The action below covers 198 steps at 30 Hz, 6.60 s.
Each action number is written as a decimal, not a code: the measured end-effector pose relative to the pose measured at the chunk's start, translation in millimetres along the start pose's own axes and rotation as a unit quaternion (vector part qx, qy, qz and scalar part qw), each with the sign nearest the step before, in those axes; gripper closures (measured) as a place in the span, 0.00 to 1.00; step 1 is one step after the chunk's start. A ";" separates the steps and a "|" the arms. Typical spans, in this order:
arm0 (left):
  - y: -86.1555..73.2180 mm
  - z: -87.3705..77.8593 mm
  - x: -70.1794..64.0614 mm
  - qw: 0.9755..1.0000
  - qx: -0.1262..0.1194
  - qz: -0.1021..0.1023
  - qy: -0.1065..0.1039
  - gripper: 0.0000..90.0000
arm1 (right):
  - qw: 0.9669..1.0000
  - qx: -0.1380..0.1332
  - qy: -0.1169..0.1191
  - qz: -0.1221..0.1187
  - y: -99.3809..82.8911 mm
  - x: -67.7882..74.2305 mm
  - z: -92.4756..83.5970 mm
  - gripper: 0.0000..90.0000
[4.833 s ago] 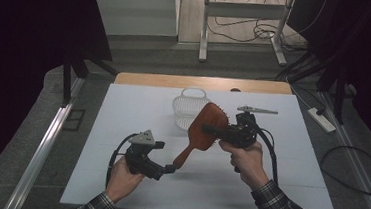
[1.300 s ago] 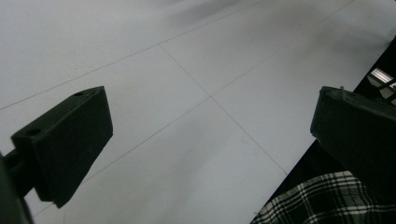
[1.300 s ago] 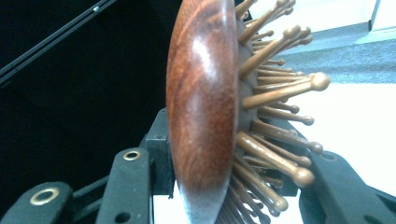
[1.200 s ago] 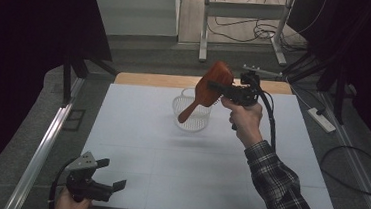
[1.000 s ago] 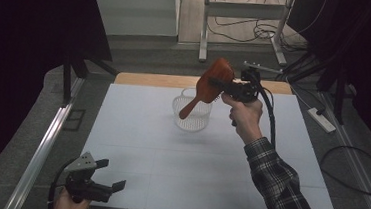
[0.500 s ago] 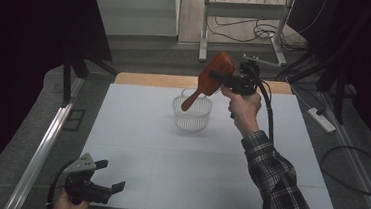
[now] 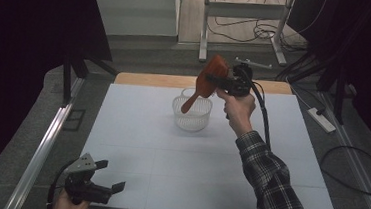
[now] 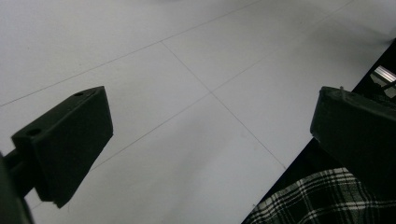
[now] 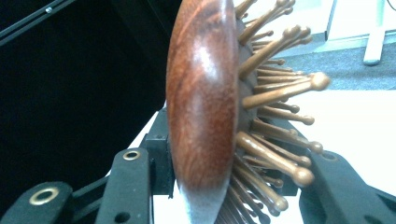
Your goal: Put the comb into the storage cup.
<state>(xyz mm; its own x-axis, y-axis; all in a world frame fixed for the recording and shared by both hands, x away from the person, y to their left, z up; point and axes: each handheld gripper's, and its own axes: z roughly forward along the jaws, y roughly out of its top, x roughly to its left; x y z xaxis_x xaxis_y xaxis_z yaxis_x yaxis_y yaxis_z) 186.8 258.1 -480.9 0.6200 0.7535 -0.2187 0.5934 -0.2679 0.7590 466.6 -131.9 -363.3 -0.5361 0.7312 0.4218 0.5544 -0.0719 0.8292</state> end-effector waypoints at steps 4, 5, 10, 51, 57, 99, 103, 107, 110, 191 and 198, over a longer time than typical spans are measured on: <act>-0.1 -0.4 0.6 1.000 -0.001 -0.002 -0.001 0.00 | 1.000 0.007 -0.003 -0.001 -5.7 -1.1 5.5 0.59; -0.1 -0.4 0.6 1.000 -0.001 -0.002 -0.001 0.00 | 1.000 0.007 -0.003 -0.001 -5.7 -1.1 5.5 0.59; -0.2 -1.3 0.3 1.000 -0.005 -0.001 -0.001 0.00 | 1.000 0.012 -0.006 0.001 -13.1 -2.3 11.7 0.59; 0.3 0.8 1.0 1.000 0.004 0.003 0.002 0.01 | 0.999 0.029 -0.025 -0.003 -46.9 -6.1 20.0 0.58; 0.3 0.8 1.3 1.000 0.005 0.002 0.001 0.01 | 0.999 0.030 -0.027 0.009 -55.2 -11.5 24.0 0.58; 0.4 1.2 1.9 1.000 0.006 -0.007 0.007 0.01 | 0.998 0.053 -0.038 0.009 -66.9 -29.0 18.0 0.34; 0.4 1.0 2.1 1.000 0.006 -0.008 0.008 0.01 | 0.998 0.058 -0.036 -0.001 -66.2 -28.1 16.8 0.30; 0.4 1.2 2.0 1.000 0.005 -0.008 0.008 0.01 | 0.997 0.060 -0.036 -0.011 -65.5 -27.2 15.6 0.27; 0.6 1.3 1.8 1.000 0.007 -0.006 0.008 0.01 | 0.997 0.064 -0.036 -0.018 -65.1 -26.0 14.8 0.25; 0.6 1.5 1.4 1.000 0.008 -0.004 0.006 0.00 | 0.968 0.133 -0.050 -0.206 -82.3 3.5 -22.5 0.00; 0.6 1.5 1.8 1.000 0.007 -0.006 0.005 0.00 | 0.968 0.134 -0.048 -0.205 -83.7 3.5 -27.4 0.00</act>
<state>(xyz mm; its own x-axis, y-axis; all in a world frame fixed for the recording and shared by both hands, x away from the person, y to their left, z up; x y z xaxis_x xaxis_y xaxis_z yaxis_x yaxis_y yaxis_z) 189.0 258.4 -481.7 0.6086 0.7619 -0.2214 0.6077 -0.2682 0.7475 400.8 -142.0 -421.2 -0.6911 0.7221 0.0299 0.4595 0.4071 0.7894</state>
